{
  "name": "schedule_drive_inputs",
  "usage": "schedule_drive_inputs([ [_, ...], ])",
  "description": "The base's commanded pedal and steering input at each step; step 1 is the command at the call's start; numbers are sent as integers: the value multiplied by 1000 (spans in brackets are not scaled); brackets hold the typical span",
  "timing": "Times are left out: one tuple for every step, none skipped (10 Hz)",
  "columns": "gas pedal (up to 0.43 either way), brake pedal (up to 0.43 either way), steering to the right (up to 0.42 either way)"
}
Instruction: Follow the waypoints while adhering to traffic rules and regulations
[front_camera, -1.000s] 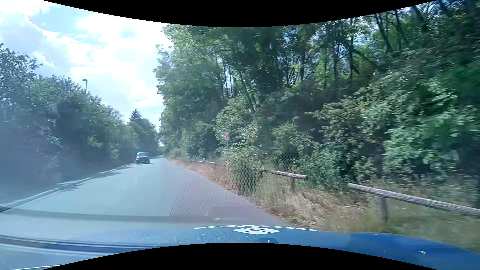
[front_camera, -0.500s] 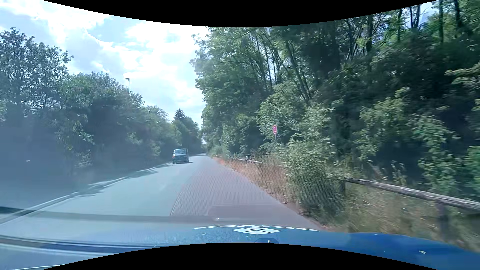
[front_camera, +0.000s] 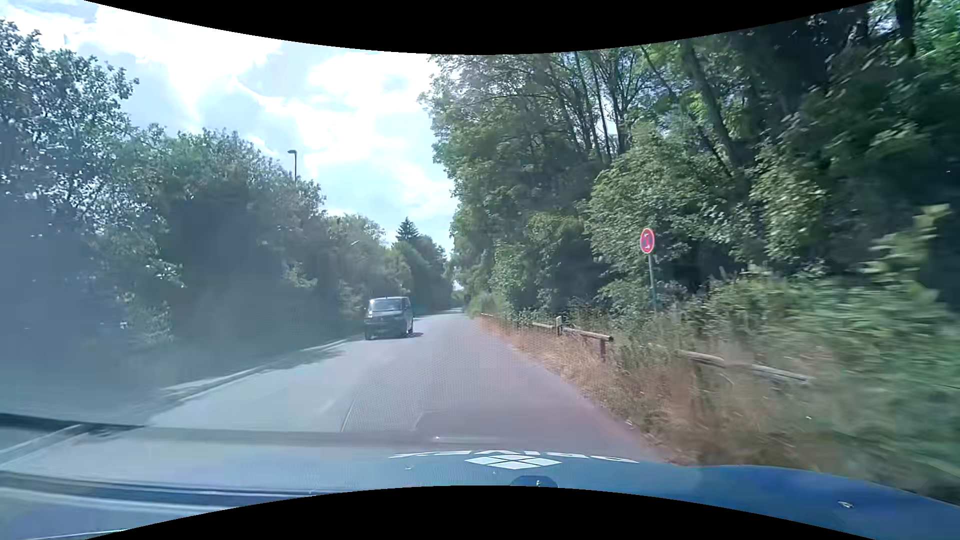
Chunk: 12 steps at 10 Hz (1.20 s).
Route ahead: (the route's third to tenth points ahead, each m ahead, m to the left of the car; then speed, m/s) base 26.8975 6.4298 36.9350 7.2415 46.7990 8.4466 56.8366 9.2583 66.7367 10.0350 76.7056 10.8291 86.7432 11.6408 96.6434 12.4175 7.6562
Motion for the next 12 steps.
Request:
schedule_drive_inputs([
  [520, 0, -88],
  [520, 0, -79],
  [520, 0, -68],
  [520, 0, -56],
  [520, 0, -46],
  [520, 0, -35],
  [520, 0, -27],
  [551, 0, -23],
  [591, 0, -21],
  [610, 0, -20],
  [650, 0, -17],
  [701, 0, -9],
])
